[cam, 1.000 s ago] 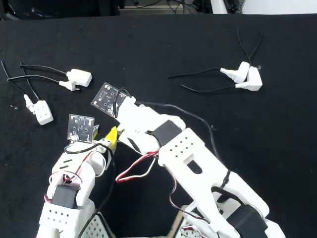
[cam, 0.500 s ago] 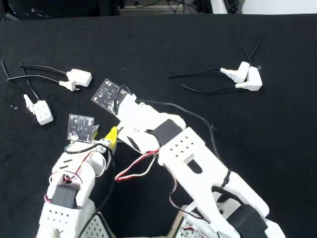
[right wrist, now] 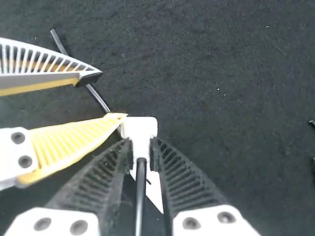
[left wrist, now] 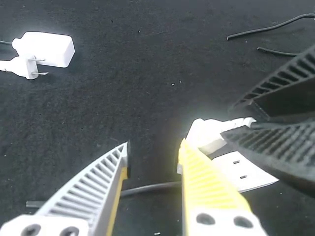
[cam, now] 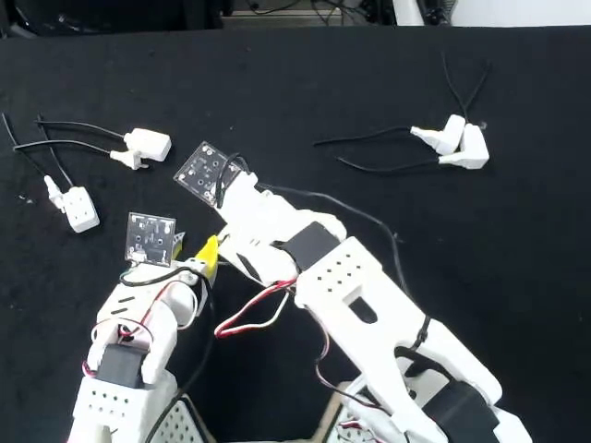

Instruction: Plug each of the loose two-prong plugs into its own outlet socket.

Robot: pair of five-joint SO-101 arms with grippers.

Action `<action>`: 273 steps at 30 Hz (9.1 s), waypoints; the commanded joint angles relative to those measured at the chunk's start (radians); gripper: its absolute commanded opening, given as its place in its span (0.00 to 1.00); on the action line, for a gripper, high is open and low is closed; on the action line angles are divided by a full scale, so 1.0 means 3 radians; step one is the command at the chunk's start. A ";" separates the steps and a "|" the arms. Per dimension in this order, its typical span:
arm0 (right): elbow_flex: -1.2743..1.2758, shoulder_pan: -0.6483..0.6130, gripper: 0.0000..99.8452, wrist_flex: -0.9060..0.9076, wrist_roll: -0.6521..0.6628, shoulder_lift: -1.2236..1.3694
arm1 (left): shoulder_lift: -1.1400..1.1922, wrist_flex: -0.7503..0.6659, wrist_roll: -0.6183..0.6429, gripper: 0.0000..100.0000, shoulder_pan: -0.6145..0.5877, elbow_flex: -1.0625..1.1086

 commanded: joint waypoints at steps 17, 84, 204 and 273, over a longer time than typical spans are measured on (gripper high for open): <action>-0.1071 0.0445 0.01 0.1468 0.1110 0.0013 | 0.0000 0.0266 -0.0005 0.17 -0.0473 -0.0176; -0.1956 0.0731 0.01 0.1867 0.3248 0.1921 | 0.2332 -0.0332 0.0138 0.17 -0.0790 -0.0903; -0.0084 0.0471 0.01 0.0588 0.2230 0.1470 | 0.2332 -0.0332 0.0133 0.17 -0.0795 -0.0933; -0.0038 0.0399 0.18 0.0159 0.0803 0.0836 | 0.2353 -0.0501 0.0133 0.17 -0.1071 -0.0898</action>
